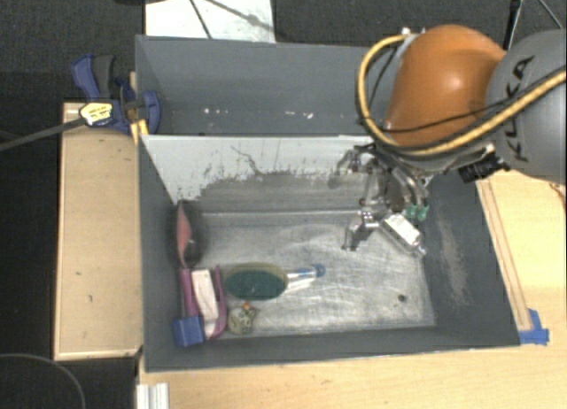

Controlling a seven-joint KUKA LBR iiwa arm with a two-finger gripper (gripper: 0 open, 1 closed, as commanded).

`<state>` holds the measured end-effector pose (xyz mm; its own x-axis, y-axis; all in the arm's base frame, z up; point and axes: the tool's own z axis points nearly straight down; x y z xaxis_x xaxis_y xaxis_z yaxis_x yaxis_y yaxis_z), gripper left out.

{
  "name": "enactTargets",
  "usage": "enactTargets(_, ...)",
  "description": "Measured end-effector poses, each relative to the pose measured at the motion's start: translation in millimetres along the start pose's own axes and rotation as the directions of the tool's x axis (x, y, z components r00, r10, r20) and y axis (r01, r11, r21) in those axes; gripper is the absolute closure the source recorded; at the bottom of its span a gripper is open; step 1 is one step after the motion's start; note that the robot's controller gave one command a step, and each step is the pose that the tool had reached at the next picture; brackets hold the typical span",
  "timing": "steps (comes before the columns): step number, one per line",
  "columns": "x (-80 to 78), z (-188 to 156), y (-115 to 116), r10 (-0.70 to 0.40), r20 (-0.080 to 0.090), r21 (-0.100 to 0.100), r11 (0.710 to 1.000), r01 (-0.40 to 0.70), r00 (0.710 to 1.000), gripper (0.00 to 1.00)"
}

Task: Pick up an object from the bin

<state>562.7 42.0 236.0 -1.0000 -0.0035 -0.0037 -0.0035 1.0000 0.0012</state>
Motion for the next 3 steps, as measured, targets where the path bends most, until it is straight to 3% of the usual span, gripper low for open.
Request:
enactTargets(1, 47.7, 164, 23, -0.005, 0.004, -0.001, 1.000, 0.005, 1.000, 0.00)
enactTargets(2, 44.7, 161, 23, -0.002, 0.013, -0.002, 1.000, 0.002, 1.000, 1.00)
enactTargets(3, 21.3, 62, 7, -0.019, 0.008, 0.000, 1.000, 0.019, 1.000, 1.00)
